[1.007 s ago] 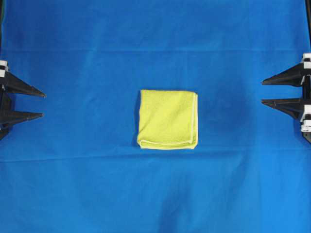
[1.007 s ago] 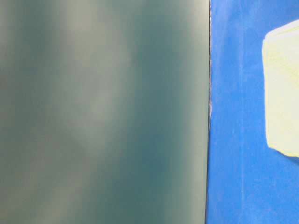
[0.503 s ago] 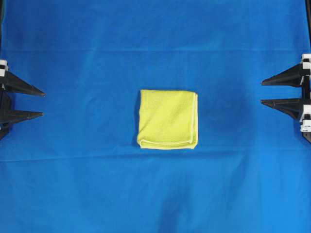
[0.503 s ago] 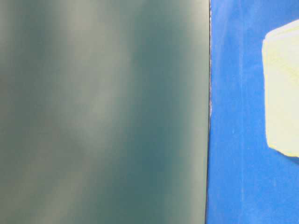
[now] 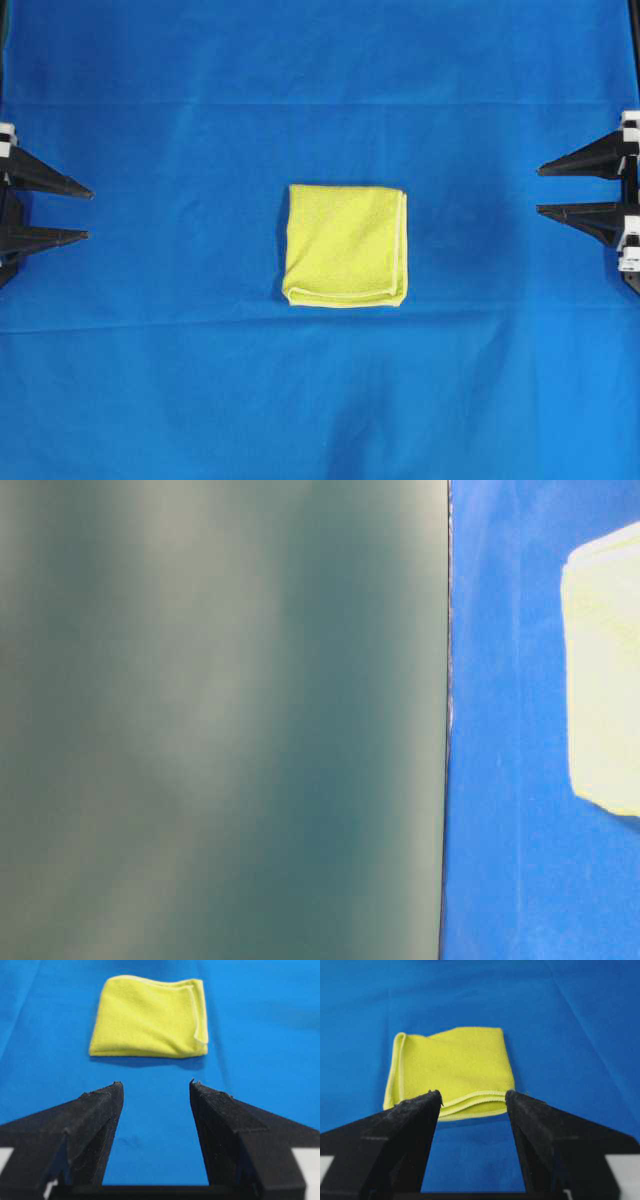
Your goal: Fold the yellow towel.
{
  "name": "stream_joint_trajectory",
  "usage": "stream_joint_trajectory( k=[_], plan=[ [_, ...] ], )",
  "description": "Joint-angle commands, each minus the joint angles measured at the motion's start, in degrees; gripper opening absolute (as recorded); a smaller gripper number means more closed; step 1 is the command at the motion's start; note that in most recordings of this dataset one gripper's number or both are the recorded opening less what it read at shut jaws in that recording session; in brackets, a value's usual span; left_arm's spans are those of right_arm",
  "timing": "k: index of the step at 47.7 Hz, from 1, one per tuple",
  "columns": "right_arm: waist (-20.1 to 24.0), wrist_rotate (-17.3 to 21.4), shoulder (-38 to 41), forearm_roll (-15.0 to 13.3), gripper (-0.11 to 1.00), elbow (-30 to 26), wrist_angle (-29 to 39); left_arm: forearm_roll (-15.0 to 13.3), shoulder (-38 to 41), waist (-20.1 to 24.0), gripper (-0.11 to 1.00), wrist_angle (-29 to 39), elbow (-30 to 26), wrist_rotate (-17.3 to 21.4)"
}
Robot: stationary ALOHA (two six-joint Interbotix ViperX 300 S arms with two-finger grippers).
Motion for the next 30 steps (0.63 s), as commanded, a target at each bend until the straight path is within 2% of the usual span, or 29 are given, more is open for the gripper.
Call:
stream_joint_trajectory(
  k=[1, 30],
  plan=[
    [-0.1, 0.1, 0.9, 0.1, 0.59, -0.8, -0.4, 0.1, 0.6, 0.2, 0.53, -0.4, -0.6, 0.0],
    [-0.1, 0.1, 0.8, 0.0, 0.59, -1.1, 0.5, 0.1, 0.6, 0.2, 0.53, -0.4, -0.7, 0.1]
  ],
)
